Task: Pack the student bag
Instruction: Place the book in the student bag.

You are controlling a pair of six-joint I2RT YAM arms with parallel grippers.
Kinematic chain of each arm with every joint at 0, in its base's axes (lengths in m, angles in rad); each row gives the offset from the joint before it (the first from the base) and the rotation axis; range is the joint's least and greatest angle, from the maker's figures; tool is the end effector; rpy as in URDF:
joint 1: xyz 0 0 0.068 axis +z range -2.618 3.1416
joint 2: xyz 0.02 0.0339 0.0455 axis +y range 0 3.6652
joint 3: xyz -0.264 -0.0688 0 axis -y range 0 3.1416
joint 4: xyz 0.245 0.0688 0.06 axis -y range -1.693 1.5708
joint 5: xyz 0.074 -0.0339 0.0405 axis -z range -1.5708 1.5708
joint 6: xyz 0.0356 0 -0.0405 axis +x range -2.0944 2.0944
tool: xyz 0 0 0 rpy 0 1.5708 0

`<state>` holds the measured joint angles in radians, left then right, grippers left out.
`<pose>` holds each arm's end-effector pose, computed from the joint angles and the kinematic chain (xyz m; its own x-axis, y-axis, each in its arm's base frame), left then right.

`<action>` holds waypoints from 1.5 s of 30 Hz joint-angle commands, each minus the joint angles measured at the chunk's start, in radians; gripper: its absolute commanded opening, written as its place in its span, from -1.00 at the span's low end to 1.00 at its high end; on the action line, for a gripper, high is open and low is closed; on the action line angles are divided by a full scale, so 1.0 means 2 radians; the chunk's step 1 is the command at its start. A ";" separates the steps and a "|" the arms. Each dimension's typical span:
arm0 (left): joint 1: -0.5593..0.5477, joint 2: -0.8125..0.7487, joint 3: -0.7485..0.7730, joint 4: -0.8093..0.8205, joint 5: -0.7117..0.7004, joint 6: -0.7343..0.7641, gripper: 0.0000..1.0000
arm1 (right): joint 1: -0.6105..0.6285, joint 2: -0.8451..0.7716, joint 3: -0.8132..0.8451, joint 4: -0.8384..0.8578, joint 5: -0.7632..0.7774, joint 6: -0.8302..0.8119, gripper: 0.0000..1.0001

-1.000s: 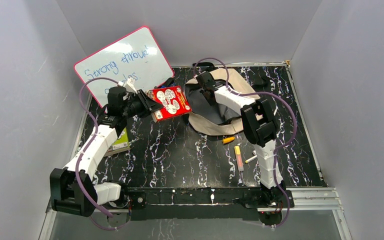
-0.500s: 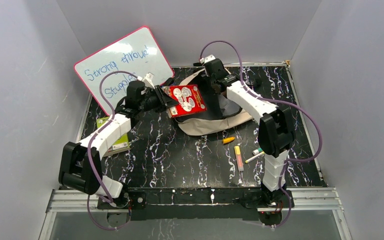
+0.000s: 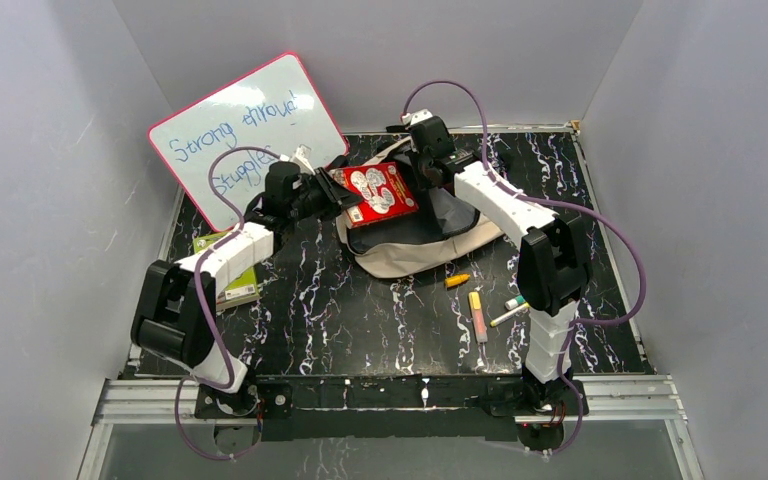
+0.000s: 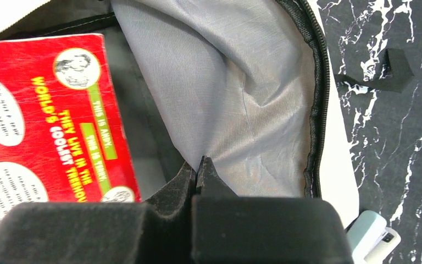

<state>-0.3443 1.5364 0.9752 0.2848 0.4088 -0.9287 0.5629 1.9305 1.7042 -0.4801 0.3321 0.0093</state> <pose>0.3274 -0.1324 0.2686 -0.6902 -0.5332 -0.4893 0.1953 0.5137 -0.8354 0.3843 0.2287 0.2942 -0.5517 -0.3377 -0.7626 -0.2896 0.9350 -0.2045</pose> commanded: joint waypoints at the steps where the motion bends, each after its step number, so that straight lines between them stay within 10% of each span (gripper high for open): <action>1: -0.019 0.013 0.020 0.060 -0.015 -0.028 -1.00 | 0.002 -0.034 0.027 0.018 -0.009 0.060 -1.00; 41: -0.083 0.342 0.229 0.222 -0.004 -0.152 -1.00 | -0.010 0.003 0.067 0.004 -0.051 0.134 -1.00; 45: -0.083 0.355 0.250 0.174 -0.003 -0.135 -0.70 | -0.011 0.001 0.059 0.006 -0.048 0.128 -1.00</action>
<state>-0.5034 2.2520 1.4029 0.6666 0.3820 -1.2407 0.5426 1.9392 1.7782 -0.5285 0.2371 0.2619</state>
